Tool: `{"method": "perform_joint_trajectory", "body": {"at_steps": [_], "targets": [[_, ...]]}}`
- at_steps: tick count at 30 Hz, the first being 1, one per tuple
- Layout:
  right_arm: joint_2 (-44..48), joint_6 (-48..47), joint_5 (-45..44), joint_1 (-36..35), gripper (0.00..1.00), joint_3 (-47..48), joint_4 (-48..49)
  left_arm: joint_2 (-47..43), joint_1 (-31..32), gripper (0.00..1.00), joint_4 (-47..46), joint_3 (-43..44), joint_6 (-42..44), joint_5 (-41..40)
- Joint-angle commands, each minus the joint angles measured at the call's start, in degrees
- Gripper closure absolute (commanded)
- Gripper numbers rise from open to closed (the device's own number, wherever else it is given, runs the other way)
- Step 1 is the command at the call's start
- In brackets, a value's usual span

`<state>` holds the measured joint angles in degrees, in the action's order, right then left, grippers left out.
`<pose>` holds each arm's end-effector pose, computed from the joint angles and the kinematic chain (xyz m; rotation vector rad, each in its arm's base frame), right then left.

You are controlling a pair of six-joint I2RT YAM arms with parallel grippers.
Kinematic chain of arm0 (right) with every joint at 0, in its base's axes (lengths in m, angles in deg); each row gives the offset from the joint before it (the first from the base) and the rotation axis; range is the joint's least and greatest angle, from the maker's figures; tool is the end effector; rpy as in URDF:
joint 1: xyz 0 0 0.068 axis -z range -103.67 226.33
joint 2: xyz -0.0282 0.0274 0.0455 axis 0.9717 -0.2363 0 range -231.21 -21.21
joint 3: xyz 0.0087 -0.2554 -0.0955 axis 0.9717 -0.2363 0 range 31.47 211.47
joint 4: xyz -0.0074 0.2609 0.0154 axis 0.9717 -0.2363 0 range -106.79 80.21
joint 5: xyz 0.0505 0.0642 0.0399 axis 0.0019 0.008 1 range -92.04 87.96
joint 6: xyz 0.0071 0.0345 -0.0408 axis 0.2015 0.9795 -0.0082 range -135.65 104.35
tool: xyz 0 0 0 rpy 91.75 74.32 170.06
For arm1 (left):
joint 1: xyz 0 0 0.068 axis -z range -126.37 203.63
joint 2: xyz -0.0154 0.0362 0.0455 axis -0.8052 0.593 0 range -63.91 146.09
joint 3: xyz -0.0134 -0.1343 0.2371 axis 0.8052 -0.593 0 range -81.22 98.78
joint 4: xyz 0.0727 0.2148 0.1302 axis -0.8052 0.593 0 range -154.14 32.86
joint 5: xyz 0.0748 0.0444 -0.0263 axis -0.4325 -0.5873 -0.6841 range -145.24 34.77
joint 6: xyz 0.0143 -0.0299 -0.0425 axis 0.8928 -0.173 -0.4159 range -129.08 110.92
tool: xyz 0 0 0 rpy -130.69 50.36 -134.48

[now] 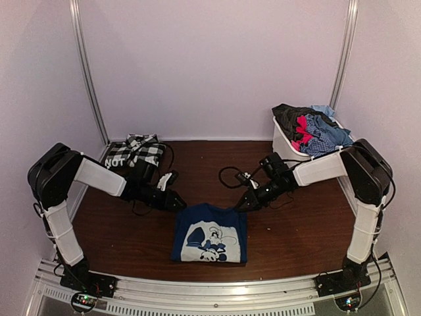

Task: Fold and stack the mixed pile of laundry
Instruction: Adjust the square-folded T-shirt at the center of the board.

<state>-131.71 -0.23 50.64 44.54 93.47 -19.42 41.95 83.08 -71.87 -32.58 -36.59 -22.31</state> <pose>0.2997 0.2190 0.1359 -0.7387 2.5378 1.4865 0.2889 -0.1854 0.1149 0.3228 2.5583 -1.1169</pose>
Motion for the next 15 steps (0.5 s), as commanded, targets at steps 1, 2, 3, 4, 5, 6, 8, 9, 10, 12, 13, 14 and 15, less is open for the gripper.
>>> {"method": "perform_joint_trajectory", "body": {"at_steps": [1, 2, 3, 4, 5, 6, 8, 9, 10, 12, 13, 14, 15], "targets": [[2.9, -0.1, -0.8, -0.2, 0.97, -0.2, 0.3, 0.8, 0.1, 0.62, -3.9, 1.9, -0.8, 3.1], [3.1, 0.0, -0.8, -0.2, 0.97, -0.2, 0.3, 0.8, 0.1, 0.64, -4.2, 2.0, -1.0, 3.6], [3.3, 0.1, -1.0, -0.2, 0.98, -0.1, 0.3, 0.8, 0.1, 0.65, -4.4, 2.0, -1.3, 4.1], [3.5, 0.2, -1.1, -0.2, 0.98, -0.1, 0.2, 0.8, 0.1, 0.68, -4.8, 2.0, -1.7, 4.7], [3.7, 0.2, -1.3, -0.2, 0.98, -0.1, 0.1, 0.7, 0.1, 0.7, -5.1, 1.9, -2.1, 5.5], [3.9, 0.1, -1.6, -0.2, 0.98, -0.2, 0.1, 0.7, 0.2, 0.72, -5.3, 2.0, -2.4, 6.2], [4.1, 0.1, -2.1, -0.2, 0.99, -0.2, -0.2, 0.7, 0.5, 0.74, -4.8, 2.2, -2.3, 6.6], [4.2, 0.1, -2.3, -0.2, 0.99, -0.3, -0.2, 0.6, 0.6, 0.74, -4.2, 2.3, -2.3, 6.2], [4.2, 0.1, -2.4, -0.2, 0.99, -0.4, -0.2, 0.6, 0.6, 0.73, -3.5, 2.4, -2.2, 5.4], [4.2, 0.0, -2.4, -0.2, 0.99, -0.5, -0.2, 0.5, 0.6, 0.7, -2.4, 2.3, -2.0, 3.7], [4.2, 0.1, -2.5, -0.2, 0.99, -0.7, -0.2, 0.5, 0.6, 0.7, -2.0, 2.3, -1.9, 3.0], [4.2, 0.1, -2.6, -0.2, 0.99, -0.8, -0.1, 0.5, 0.6, 0.69, -1.7, 2.3, -1.9, 2.3], [4.2, 0.1, -2.7, -0.2, 1.0, -0.9, -0.3, 0.5, 0.6, 0.68, -0.9, 2.3, -1.9, 1.1]]}}
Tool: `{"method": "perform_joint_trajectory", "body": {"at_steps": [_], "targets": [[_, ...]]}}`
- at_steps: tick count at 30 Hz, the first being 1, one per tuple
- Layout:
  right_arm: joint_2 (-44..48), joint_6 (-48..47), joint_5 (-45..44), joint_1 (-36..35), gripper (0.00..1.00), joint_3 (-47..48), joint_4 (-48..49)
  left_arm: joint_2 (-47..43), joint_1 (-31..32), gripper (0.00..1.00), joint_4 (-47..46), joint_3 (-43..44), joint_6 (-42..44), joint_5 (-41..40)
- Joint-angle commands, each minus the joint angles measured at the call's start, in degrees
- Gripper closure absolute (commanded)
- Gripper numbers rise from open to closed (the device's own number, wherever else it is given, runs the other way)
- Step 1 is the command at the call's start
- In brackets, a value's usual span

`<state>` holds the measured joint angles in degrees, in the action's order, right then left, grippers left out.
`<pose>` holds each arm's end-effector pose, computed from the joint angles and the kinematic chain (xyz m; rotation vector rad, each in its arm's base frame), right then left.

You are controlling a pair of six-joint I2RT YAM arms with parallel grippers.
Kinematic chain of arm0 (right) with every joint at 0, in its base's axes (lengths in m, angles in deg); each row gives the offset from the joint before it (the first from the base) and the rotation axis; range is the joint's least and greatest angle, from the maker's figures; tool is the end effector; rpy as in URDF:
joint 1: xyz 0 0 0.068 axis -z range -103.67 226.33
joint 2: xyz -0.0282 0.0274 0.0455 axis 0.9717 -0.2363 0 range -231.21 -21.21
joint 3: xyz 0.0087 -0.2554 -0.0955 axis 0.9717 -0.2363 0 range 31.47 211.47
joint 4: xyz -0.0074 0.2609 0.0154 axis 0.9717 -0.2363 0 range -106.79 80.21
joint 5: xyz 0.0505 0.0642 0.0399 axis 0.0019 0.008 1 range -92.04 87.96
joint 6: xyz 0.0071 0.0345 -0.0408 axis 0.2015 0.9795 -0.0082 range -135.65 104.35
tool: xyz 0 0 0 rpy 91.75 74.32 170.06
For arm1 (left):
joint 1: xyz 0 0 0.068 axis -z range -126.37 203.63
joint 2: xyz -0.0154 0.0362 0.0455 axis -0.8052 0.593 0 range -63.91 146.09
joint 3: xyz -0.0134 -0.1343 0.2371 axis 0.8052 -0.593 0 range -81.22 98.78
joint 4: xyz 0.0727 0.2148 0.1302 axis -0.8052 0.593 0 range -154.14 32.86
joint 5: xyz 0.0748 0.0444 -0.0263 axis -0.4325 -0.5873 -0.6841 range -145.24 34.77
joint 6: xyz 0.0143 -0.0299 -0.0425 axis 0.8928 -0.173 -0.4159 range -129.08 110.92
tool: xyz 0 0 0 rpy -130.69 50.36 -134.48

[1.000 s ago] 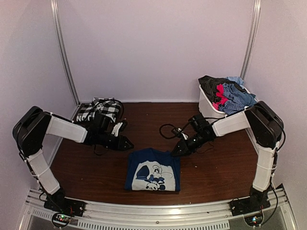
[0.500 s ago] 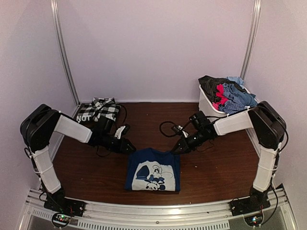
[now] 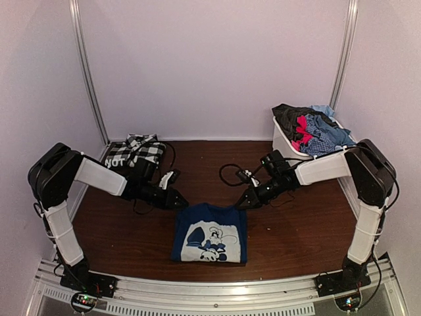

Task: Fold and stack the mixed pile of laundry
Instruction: Adjust the square-folded T-shirt at the center of the board.

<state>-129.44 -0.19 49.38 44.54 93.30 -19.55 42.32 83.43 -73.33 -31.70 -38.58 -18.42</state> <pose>0.2986 0.2178 0.1483 -0.7426 2.5077 1.4570 0.2911 -0.1913 0.1195 0.3347 2.5356 -1.2213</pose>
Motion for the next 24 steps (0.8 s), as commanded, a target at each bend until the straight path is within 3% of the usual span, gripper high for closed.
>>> {"method": "perform_joint_trajectory", "body": {"at_steps": [1, 8, 12, 20, 24], "targets": [[2.0, -0.1, -1.6, -0.2, 1.0, -0.8, -0.3, 0.1, 0.3, 0.68, 1.4, 1.6, 0.4, -3.8], [1.7, -0.6, -2.6, -0.2, 1.0, -2.0, -0.4, 1.5, 1.0, 0.66, 3.1, 3.0, 1.5, -3.3], [1.9, -0.4, -3.0, -0.2, 1.0, -2.0, -0.3, 1.5, 1.5, 0.71, 1.8, 3.4, 1.3, -0.5], [3.0, -0.4, -3.3, -0.2, 1.0, -1.9, -0.8, -2.0, 1.8, 0.98, 2.3, 2.9, 1.3, -2.8], [4.6, 0.0, -3.6, -0.2, 1.0, -2.5, -1.2, -5.2, 1.8, 1.0, 4.6, 2.5, 2.1, -5.5]]}}
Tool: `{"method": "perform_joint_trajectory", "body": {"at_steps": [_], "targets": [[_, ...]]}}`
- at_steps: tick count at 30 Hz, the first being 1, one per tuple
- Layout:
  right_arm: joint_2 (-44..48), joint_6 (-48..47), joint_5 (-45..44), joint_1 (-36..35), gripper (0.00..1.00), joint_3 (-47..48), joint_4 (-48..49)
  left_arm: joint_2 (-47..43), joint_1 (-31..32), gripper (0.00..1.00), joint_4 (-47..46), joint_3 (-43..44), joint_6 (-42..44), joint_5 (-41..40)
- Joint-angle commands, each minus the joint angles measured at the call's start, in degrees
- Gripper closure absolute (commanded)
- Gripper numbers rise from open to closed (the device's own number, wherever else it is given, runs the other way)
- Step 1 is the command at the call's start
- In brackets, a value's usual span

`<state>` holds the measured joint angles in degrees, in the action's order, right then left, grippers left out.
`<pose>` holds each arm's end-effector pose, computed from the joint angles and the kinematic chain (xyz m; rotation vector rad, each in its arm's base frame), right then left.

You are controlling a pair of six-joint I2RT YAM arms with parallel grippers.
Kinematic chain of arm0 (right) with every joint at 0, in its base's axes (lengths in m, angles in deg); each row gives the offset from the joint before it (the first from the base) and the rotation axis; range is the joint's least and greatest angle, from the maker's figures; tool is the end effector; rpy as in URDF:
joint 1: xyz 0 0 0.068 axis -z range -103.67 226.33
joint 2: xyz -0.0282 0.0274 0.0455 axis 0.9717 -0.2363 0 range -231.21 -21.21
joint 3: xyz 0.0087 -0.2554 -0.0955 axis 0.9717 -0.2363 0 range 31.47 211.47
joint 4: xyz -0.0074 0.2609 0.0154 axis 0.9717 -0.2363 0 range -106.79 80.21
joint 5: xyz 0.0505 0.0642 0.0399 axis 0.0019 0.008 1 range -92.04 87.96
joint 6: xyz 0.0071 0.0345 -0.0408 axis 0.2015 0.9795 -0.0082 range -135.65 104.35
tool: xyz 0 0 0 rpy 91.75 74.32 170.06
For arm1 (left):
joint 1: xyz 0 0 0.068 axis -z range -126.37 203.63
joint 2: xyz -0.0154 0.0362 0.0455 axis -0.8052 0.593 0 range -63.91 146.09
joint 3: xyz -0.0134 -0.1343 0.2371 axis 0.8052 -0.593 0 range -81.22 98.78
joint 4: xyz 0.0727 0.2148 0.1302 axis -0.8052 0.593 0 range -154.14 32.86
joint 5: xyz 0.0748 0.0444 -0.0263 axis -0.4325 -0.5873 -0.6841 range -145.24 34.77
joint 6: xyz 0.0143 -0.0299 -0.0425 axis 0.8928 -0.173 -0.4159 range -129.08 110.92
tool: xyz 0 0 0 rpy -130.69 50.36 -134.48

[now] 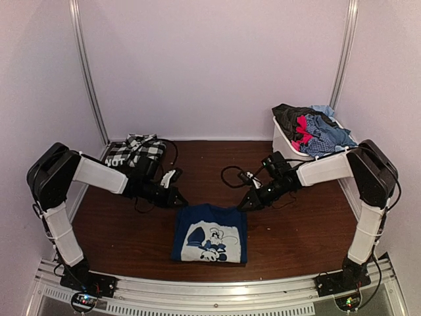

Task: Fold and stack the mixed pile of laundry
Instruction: Adjust the square-folded T-shirt at the center of the board.

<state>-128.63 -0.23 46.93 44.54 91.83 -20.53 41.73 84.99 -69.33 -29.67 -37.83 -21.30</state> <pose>0.2933 0.2134 0.1445 -0.7161 2.5522 1.4005 0.2899 -0.2000 0.1264 0.3520 2.5604 -1.1602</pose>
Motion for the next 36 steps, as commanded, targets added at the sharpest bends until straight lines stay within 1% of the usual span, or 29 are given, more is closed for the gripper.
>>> {"method": "perform_joint_trajectory", "body": {"at_steps": [1, 8, 12, 15, 20, 27, 31, 34, 35, 36], "targets": [[4.6, 0.1, -1.4, -0.1, 1.0, -1.3, -0.4, -5.7, 0.3, 1.0, 1.4, 0.3, 1.6, -3.6], [9.0, 0.2, -5.3, -0.1, 1.0, -4.3, -2.3, -11.7, 0.3, 1.0, 8.8, -1.4, 3.2, -10.9], [11.0, 0.4, -7.8, 0.0, 1.0, -6.0, -2.8, -13.5, 0.3, 1.0, 10.6, -2.6, 3.3, -15.4], [11.8, 1.1, -9.2, 0.7, 1.0, -6.8, -2.1, -13.1, 0.2, 1.0, 10.9, -2.6, 3.3, -17.7], [9.3, 2.1, -11.9, 1.2, 1.0, -4.8, -1.0, -10.4, 0.2, 1.0, 9.3, -1.5, 3.5, -18.6], [4.1, 1.4, -17.5, 1.2, 1.0, 1.0, -4.8, -5.9, 0.2, 1.0, 8.5, 0.6, 3.7, -19.6], [0.1, 0.5, -17.9, 1.2, 1.0, 3.8, -5.1, -3.9, 0.2, 1.0, 8.4, 1.0, 3.7, -21.6], [-2.2, 0.6, -17.9, 1.2, 0.92, 5.8, -4.3, -2.9, 0.2, 1.0, 9.6, 2.2, 3.6, -24.9], [-2.8, 0.4, -17.7, 1.2, 0.85, 6.7, -4.5, -2.8, 0.0, 0.95, 9.9, 2.8, 3.6, -25.5], [-2.9, 0.2, -17.5, 1.3, 0.78, 7.5, -5.2, -2.8, -0.1, 0.89, 10.5, 3.5, 3.8, -25.7]]}}
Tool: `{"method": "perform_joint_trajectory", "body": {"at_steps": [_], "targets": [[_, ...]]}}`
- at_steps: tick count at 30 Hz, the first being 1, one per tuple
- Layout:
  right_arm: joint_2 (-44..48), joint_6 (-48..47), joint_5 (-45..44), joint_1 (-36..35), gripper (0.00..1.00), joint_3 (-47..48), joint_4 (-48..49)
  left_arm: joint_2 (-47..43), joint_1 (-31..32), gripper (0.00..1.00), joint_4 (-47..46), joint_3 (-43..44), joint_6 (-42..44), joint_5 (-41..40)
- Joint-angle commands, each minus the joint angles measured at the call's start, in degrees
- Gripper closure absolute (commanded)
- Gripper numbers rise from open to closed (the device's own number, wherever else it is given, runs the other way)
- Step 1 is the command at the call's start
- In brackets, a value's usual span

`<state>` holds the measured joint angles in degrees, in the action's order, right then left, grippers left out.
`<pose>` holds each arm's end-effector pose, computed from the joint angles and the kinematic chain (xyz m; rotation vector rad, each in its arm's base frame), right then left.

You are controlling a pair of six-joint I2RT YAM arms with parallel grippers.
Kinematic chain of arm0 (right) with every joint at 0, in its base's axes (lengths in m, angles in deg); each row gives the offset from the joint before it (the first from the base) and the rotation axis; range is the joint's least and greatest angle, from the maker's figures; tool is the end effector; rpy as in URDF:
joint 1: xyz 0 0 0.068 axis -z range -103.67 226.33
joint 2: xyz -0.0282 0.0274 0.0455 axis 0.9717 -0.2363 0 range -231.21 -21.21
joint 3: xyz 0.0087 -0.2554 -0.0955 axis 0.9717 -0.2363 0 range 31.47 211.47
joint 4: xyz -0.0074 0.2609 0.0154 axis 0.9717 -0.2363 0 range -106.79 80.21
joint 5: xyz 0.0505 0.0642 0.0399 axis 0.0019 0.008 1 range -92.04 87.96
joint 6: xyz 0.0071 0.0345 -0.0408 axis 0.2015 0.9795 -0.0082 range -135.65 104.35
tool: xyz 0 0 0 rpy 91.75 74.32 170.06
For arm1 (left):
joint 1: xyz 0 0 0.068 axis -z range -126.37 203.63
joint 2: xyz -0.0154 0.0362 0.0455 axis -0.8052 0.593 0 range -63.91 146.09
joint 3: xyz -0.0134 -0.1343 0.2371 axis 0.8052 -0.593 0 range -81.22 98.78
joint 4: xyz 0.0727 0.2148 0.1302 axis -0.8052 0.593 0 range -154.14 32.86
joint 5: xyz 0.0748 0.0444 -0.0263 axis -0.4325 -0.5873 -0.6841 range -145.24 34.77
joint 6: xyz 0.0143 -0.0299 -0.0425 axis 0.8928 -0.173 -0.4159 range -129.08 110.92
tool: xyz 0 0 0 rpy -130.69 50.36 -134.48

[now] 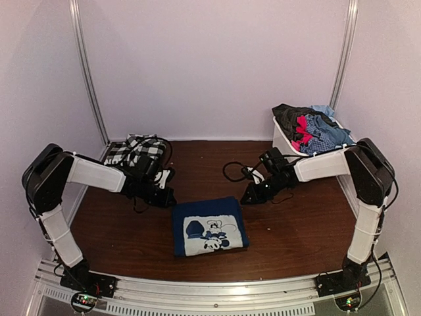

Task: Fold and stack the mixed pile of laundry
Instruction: Adjust the square-folded T-shirt at the center of the board, then smooth out the square-folded T-shirt at the center of the board.

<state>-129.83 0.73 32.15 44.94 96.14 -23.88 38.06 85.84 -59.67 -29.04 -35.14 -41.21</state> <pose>0.3114 0.2134 0.1491 -0.5831 2.6221 1.0627 0.2849 -0.1897 0.1353 0.2449 2.6180 -0.6947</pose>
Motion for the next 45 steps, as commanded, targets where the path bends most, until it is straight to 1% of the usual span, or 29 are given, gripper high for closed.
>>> {"method": "perform_joint_trajectory", "body": {"at_steps": [1, 3, 4, 6, 7, 9, 10, 12, 15, 17, 21, 23, 26, 29, 31, 33, 35, 37, 40, 43, 45], "targets": [[-1.2, -1.4, -3.1, 0.8, 0.69, 3.7, -2.9, 0.4, -1.0, 0.81, 1.5, 3.4, 1.4, -6.1], [1.5, -2.2, -4.1, 1.0, 0.55, 4.0, -5.1, -2.4, -1.0, 0.68, 1.7, 3.3, 2.2, -6.4], [3.7, -2.6, -3.7, 1.1, 0.49, 3.7, -5.6, -4.4, -1.0, 0.63, 1.5, 2.6, 2.7, -5.6], [8.3, -2.7, -0.9, 1.2, 0.36, 2.3, -5.4, -8.5, -0.3, 0.59, 2.0, 1.6, 4.3, -2.2], [10.5, -2.2, 2.1, 1.0, 0.31, 1.2, -4.8, -10.3, 0.5, 0.56, 2.4, 1.1, 4.9, -0.6], [13.5, -0.2, 7.3, 0.1, 0.28, -0.7, -2.7, -13.2, 2.8, 0.49, 1.7, -0.3, 5.5, 4.3], [14.3, 1.2, 9.7, -0.9, 0.27, -1.7, -1.0, -14.0, 4.1, 0.48, 0.4, -1.4, 4.5, 7.0], [14.9, 5.8, 14.2, -3.4, 0.27, -4.2, 4.5, -14.7, 6.7, 0.47, -3.7, -3.7, 1.8, 12.0], [13.5, 14.9, 19.8, -7.2, 0.28, -9.0, 17.5, -12.9, 10.5, 0.45, -10.3, -5.3, -2.2, 15.5], [10.7, 19.6, 21.4, -9.7, 0.29, -11.2, 24.7, -9.9, 12.1, 0.44, -16.0, -6.9, -5.9, 17.9], [5.4, 24.5, 22.2, -13.0, 0.3, -14.4, 33.0, -4.3, 13.4, 0.44, -25.9, -10.1, -12.2, 20.3], [2.5, 26.2, 22.5, -12.7, 0.31, -16.8, 36.8, -2.1, 12.7, 0.44, -27.2, -11.1, -13.1, 19.9], [-1.5, 24.9, 21.9, -10.9, 0.32, -18.8, 38.1, 1.1, 10.9, 0.44, -24.8, -11.0, -11.7, 17.5], [-4.4, 24.0, 21.7, -7.6, 0.35, -19.1, 38.5, 4.0, 5.8, 0.45, -24.2, -10.6, -11.6, 16.7], [-3.6, 22.6, 21.0, -5.8, 0.36, -17.8, 36.0, 3.7, 2.7, 0.45, -22.7, -9.6, -9.9, 15.6], [-0.7, 21.4, 20.7, -5.6, 0.36, -16.1, 33.5, 2.0, 1.7, 0.45, -18.0, -6.7, -6.4, 14.6], [3.5, 22.2, 21.1, -6.5, 0.35, -15.7, 32.8, -1.3, 2.8, 0.45, -14.9, -4.8, -4.0, 15.8], [7.4, 23.8, 21.7, -8.0, 0.34, -15.9, 33.1, -5.0, 5.2, 0.45, -13.5, -4.5, -3.4, 17.8], [10.0, 26.9, 21.7, -11.0, 0.34, -16.5, 34.8, -8.6, 10.0, 0.45, -12.1, -5.6, -3.7, 19.7], [8.9, 31.3, 21.7, -13.6, 0.34, -17.1, 40.4, -9.4, 12.5, 0.46, -18.0, -9.0, -8.7, 22.7], [6.3, 33.4, 21.9, -14.8, 0.34, -17.1, 43.9, -8.4, 13.2, 0.46, -22.7, -11.4, -12.0, 24.2]]}}
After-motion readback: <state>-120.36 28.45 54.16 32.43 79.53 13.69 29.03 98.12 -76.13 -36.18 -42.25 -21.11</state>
